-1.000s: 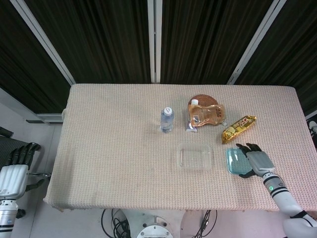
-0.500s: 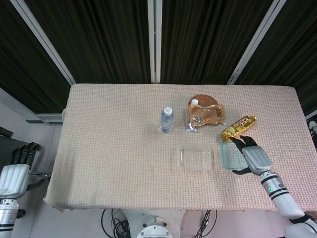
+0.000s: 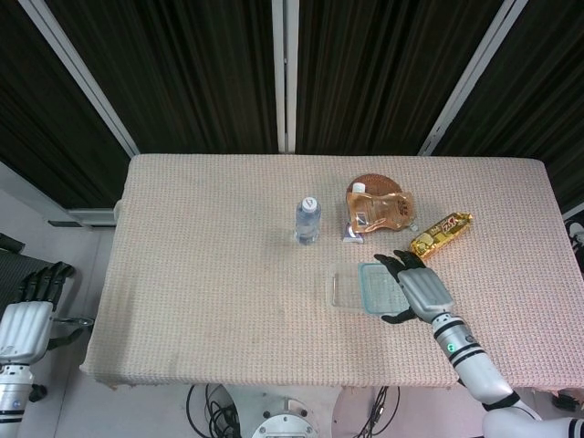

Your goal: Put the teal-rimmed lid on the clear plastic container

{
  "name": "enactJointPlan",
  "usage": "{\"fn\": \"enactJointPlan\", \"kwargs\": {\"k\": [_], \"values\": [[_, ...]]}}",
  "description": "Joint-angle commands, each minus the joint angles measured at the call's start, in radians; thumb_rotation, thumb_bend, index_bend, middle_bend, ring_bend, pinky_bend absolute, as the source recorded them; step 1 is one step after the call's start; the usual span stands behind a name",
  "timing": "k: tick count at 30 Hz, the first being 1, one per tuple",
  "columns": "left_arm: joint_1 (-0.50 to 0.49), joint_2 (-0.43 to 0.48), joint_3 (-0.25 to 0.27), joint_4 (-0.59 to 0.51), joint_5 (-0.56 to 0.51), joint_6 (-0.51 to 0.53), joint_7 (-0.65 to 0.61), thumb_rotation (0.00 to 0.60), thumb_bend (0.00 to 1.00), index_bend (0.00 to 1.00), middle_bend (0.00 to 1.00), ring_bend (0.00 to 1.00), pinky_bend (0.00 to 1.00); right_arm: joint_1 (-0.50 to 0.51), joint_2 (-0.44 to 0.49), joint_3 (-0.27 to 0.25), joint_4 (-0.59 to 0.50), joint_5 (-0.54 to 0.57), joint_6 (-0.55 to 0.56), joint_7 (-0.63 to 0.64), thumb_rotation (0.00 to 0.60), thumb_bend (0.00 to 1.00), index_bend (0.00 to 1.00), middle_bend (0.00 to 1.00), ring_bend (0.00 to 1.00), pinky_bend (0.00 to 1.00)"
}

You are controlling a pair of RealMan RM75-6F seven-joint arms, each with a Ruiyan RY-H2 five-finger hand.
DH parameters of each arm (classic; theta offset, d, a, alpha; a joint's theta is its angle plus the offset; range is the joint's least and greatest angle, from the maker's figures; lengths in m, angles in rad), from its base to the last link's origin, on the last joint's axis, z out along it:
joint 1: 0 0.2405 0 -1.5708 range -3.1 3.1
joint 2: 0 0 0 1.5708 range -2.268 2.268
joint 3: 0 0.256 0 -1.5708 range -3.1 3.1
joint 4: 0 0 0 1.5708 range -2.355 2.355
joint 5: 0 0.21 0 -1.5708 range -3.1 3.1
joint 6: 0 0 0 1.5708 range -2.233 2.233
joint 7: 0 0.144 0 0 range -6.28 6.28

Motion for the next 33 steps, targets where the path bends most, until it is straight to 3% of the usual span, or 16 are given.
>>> {"fn": "enactJointPlan", "kwargs": {"k": [1,15,23,33], "values": [[-0.005,-0.006,-0.002,0.015,0.004,-0.004,-0.016,0.600,0.00,0.03,0.00,0.00,0.07,0.049,-0.072,0.013,-0.047,0.130,0.051,-0.097,0.600,0.01,0.09,0.38,0.04,0.00],[-0.016,-0.024,-0.003,0.073,0.020,-0.008,-0.081,0.600,0.00,0.03,0.00,0.00,0.07,0.133,-0.139,0.052,-0.129,0.320,0.166,-0.202,0.600,0.00,0.09,0.38,0.04,0.00],[-0.017,-0.028,-0.001,0.092,0.026,-0.003,-0.102,0.600,0.00,0.03,0.00,0.00,0.07,0.172,-0.170,0.064,-0.107,0.415,0.197,-0.219,0.600,0.00,0.09,0.38,0.04,0.00],[-0.019,-0.036,0.000,0.106,0.025,-0.007,-0.114,0.600,0.00,0.03,0.00,0.00,0.07,0.199,-0.190,0.068,-0.077,0.453,0.209,-0.210,0.600,0.00,0.08,0.38,0.04,0.00]]}}
